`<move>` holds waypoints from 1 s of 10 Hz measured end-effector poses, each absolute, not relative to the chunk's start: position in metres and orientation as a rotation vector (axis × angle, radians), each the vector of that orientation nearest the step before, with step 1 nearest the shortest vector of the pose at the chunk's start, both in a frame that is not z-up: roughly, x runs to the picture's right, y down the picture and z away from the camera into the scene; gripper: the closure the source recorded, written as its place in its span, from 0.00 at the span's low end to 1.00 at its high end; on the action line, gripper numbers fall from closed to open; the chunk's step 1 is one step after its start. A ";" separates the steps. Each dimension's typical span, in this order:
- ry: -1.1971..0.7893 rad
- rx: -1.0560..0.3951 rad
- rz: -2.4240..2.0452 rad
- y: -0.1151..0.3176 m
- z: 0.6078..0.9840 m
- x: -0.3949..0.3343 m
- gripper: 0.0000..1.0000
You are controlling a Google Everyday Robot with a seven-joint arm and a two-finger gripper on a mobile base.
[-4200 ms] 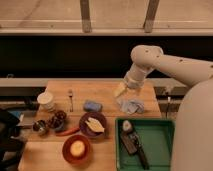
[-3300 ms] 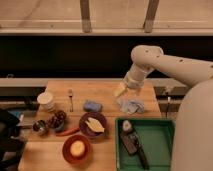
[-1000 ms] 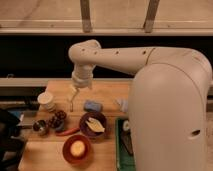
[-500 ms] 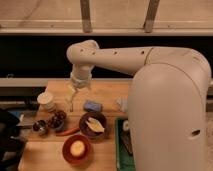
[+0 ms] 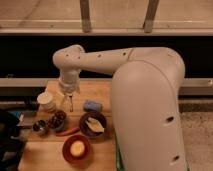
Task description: Place grapes in table surface
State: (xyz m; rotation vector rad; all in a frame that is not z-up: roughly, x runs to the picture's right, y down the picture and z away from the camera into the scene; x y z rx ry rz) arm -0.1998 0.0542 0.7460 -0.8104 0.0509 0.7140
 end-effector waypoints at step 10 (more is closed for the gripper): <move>0.119 -0.901 0.571 0.134 0.764 -0.248 0.20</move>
